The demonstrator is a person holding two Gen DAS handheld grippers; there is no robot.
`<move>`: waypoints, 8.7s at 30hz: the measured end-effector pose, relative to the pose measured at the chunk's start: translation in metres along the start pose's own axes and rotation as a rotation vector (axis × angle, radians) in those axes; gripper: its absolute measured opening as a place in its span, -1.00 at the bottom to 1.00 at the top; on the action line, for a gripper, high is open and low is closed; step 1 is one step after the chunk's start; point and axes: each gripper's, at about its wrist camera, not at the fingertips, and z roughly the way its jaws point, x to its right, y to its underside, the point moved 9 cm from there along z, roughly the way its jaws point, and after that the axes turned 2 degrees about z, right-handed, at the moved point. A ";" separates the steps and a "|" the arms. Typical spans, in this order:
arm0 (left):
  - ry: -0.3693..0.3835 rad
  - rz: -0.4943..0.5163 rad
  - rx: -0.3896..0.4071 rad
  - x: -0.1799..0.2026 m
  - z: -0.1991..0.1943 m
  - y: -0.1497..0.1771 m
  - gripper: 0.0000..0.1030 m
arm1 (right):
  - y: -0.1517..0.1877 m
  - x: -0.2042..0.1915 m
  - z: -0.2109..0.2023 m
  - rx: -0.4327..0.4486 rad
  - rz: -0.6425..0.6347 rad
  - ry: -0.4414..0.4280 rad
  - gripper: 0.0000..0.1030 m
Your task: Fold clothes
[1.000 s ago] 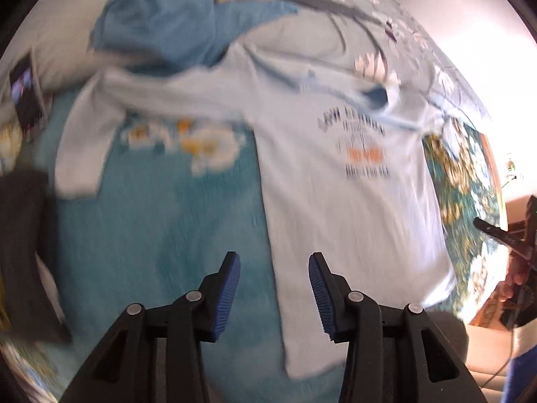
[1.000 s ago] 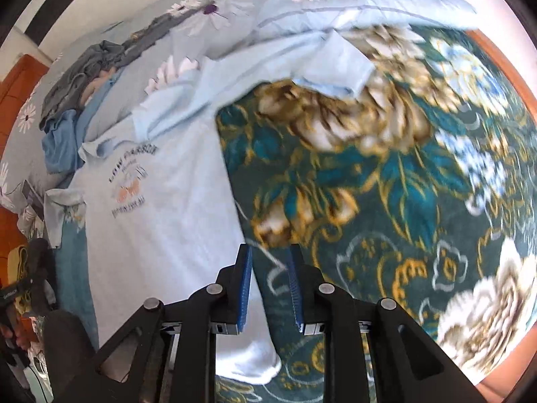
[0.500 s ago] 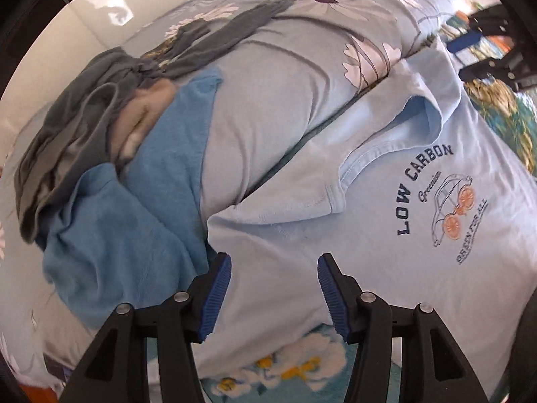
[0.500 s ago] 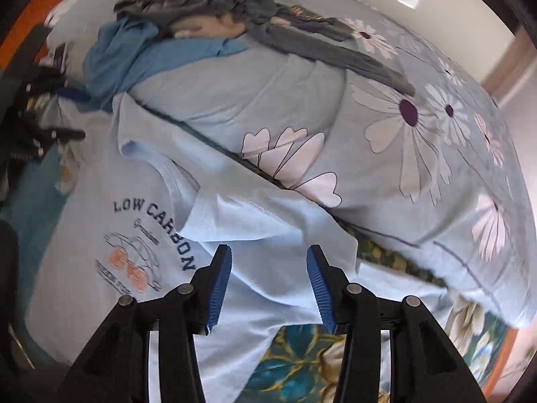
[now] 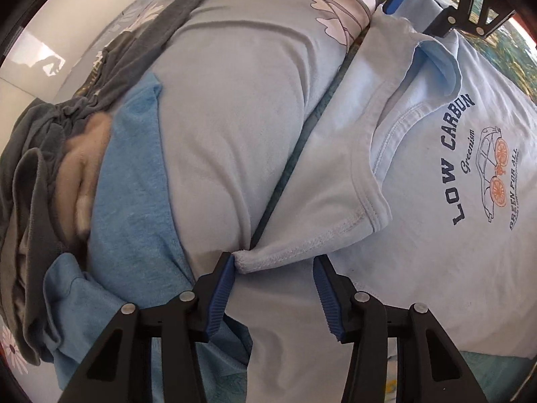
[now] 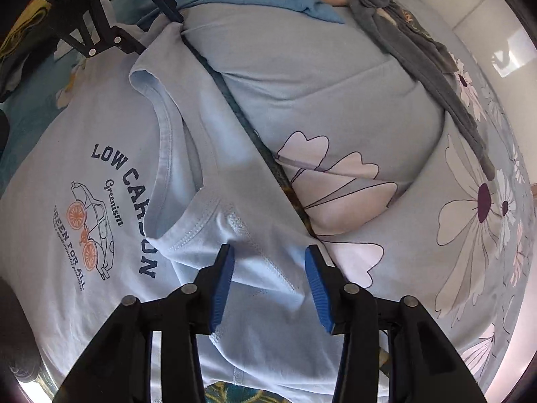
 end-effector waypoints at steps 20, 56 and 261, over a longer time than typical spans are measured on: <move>0.283 -0.665 0.215 -0.078 -0.013 -0.005 -0.85 | -0.026 0.131 -0.020 0.151 0.557 -0.015 -0.97; 0.173 -1.154 0.275 0.015 -0.110 0.069 0.07 | 0.261 0.135 -0.053 0.244 1.208 0.091 -0.93; 0.394 -1.349 0.465 -0.061 -0.019 0.097 -0.84 | 0.081 0.048 -0.060 0.448 1.124 -0.066 -0.94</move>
